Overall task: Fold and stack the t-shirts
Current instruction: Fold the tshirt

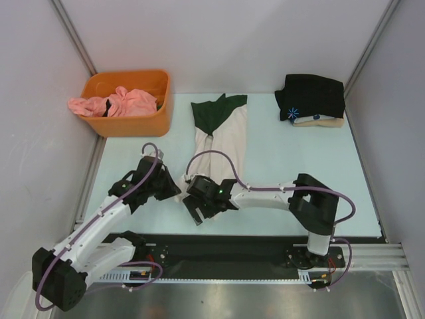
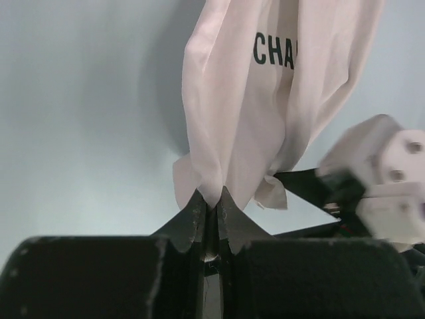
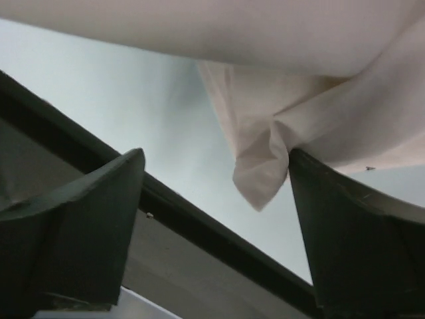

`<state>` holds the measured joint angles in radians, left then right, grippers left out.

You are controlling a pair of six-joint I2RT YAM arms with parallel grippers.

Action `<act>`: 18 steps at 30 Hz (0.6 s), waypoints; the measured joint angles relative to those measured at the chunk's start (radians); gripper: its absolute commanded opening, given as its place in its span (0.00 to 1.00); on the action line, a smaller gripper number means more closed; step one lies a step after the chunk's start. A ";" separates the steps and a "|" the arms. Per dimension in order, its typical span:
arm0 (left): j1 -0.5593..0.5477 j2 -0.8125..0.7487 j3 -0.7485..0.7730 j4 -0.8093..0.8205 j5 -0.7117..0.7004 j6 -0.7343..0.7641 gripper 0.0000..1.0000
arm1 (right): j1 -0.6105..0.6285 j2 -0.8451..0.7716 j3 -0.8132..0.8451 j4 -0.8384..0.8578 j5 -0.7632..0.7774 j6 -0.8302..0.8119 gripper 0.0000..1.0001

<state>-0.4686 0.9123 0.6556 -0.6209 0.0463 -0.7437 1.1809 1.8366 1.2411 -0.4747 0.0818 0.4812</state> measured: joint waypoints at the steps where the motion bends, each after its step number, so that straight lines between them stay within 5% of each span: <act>1: -0.001 -0.003 0.010 -0.007 -0.006 0.005 0.09 | 0.001 -0.013 -0.021 0.018 0.016 0.014 0.98; 7: -0.001 -0.016 0.028 -0.040 -0.048 0.031 0.10 | -0.073 -0.414 -0.378 0.167 0.081 0.195 0.99; 10: -0.001 -0.016 0.028 -0.043 -0.047 0.037 0.09 | -0.061 -0.597 -0.521 0.217 0.112 0.308 0.90; 18: -0.001 -0.004 0.028 -0.039 -0.039 0.038 0.09 | -0.069 -0.569 -0.697 0.321 0.087 0.493 0.68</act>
<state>-0.4694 0.9085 0.6838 -0.6601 0.0071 -0.7059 1.1114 1.2675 0.5438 -0.1539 0.1692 0.9741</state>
